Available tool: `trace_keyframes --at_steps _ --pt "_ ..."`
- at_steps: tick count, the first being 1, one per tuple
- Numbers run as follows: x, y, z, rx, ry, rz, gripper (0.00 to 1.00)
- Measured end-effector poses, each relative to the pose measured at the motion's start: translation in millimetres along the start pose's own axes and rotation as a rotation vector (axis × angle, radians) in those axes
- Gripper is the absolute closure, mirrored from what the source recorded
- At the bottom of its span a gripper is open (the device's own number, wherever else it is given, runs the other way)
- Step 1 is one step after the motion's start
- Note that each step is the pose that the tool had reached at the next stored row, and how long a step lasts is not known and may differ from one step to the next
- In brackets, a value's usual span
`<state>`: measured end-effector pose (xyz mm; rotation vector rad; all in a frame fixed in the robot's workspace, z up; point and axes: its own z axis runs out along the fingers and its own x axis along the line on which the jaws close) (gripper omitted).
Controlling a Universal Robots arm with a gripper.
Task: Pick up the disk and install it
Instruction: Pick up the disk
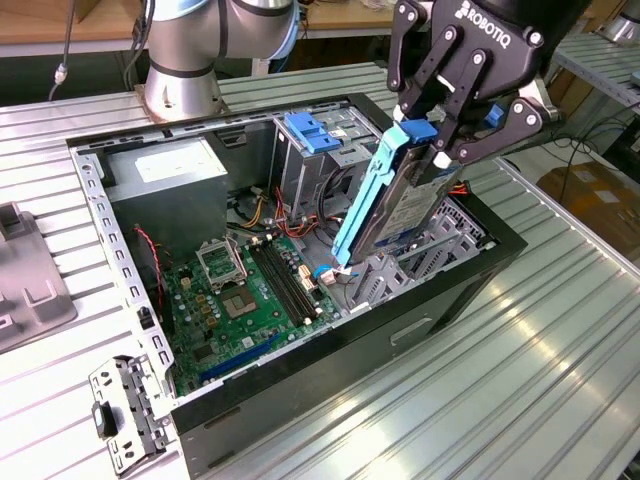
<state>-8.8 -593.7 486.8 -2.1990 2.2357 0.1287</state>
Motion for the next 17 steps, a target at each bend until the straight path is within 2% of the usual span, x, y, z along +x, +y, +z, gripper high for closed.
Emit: trace_keyframes --at_steps 6,11,17 --pt "2.4 -9.1 -0.6 -0.0029 -0.0001 0.001 0.63" --pt "5.2 -20.6 -1.5 -0.0066 0.0 0.001 0.63" --pt "7.7 -30.6 -2.2 -0.0098 0.0 0.002 0.63"
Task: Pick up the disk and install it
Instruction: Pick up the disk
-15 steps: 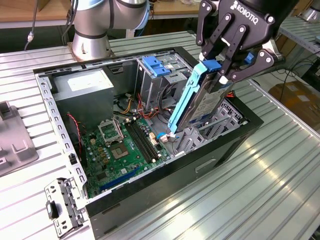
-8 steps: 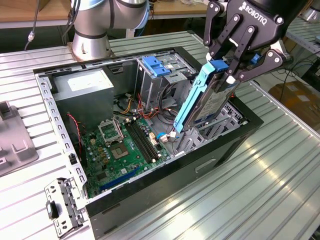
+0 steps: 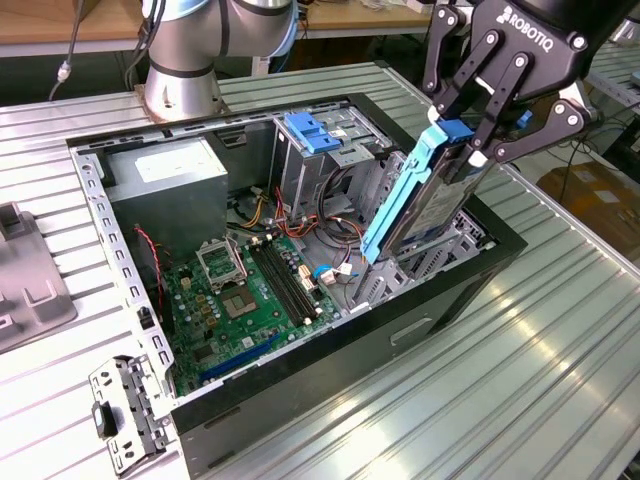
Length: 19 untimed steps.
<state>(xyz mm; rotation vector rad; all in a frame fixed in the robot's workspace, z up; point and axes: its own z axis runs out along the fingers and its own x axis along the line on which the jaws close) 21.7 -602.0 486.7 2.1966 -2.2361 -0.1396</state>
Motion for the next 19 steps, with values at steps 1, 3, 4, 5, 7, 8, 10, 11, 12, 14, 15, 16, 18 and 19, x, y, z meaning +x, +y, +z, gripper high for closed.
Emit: trace_keyframes --at_steps 1,3,4,5,7,8,10,11,12,14,15,16,18,19 --pt "0.4 -1.3 -0.1 -0.0004 0.0001 0.0 0.63" --pt "1.0 -4.0 -0.3 -0.0013 0.0 0.0 0.63" --pt "1.7 -6.7 -0.5 -0.0021 0.0 0.0 0.63" --pt "2.3 -9.9 -0.8 -0.0032 0.0 0.0 0.63" --pt "3.5 -15.2 -1.2 -0.0048 0.0 0.0 0.63" --pt "3.8 -16.7 -1.3 -0.0052 0.0 0.0 0.63" --pt "4.7 -20.0 -1.6 -0.0062 0.0001 0.0 0.63" --pt "5.1 -21.1 -1.7 -0.0066 0.0 0.0 0.63" --pt "5.5 -22.6 -1.8 -0.007 0.0001 0.001 0.63" --pt "6.4 -25.8 -2.1 -0.008 0.0002 0.001 0.63" --pt "6.9 -27.4 -2.2 -0.0084 0.0001 0.001 0.63" --pt "7.3 -28.3 -2.3 -0.0086 0.0001 0.001 0.63" --pt "8.0 -30.0 -2.5 -0.009 0.0002 0.001 0.63" --pt "8.4 -31.3 -2.6 -0.0093 0.0002 0.001 0.63"
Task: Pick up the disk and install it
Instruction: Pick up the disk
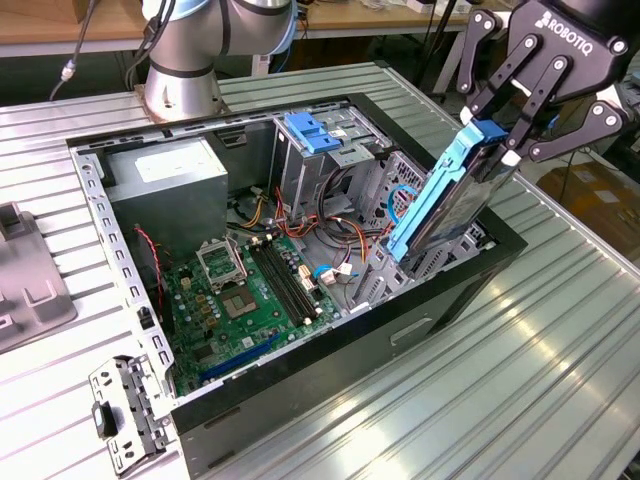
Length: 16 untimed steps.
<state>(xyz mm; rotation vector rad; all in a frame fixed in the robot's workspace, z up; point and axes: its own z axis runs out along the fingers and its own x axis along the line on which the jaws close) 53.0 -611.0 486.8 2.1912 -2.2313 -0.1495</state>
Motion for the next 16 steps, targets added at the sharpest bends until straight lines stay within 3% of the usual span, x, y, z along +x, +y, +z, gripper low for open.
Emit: trace_keyframes --at_steps 16 --pt "6.5 -21.0 -2.0 -0.0059 0.0001 0.0 0.63"
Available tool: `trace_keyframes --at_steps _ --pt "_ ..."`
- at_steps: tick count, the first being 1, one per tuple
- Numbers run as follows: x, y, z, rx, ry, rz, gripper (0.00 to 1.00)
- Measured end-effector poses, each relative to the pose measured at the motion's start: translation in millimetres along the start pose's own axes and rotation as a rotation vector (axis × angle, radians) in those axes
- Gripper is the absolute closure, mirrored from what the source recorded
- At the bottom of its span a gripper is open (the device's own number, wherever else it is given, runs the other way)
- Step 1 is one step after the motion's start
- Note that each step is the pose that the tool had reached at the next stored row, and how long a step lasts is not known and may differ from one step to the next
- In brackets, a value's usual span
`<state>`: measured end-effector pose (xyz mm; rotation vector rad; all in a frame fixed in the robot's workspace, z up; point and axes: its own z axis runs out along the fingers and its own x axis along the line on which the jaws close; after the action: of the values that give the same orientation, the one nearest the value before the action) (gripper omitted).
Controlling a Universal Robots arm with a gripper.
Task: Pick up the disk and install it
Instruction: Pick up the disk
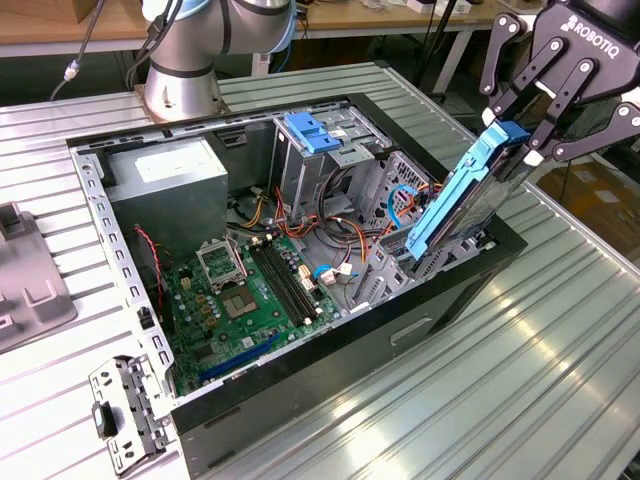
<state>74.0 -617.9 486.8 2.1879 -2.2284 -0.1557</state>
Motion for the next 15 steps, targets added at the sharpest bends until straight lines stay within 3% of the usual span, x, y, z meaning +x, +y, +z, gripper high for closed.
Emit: trace_keyframes --at_steps 5,11,13,15 --pt "3.8 -6.7 -0.7 -0.0018 -0.0001 0.0 0.63" --pt "4.5 -19.6 -1.9 -0.0044 -0.0009 0.0 0.63" --pt "4.3 -26.6 -2.4 -0.0054 -0.003 0.0 0.63" --pt "4.3 -29.8 -2.7 -0.0056 -0.0065 0.0 0.63"
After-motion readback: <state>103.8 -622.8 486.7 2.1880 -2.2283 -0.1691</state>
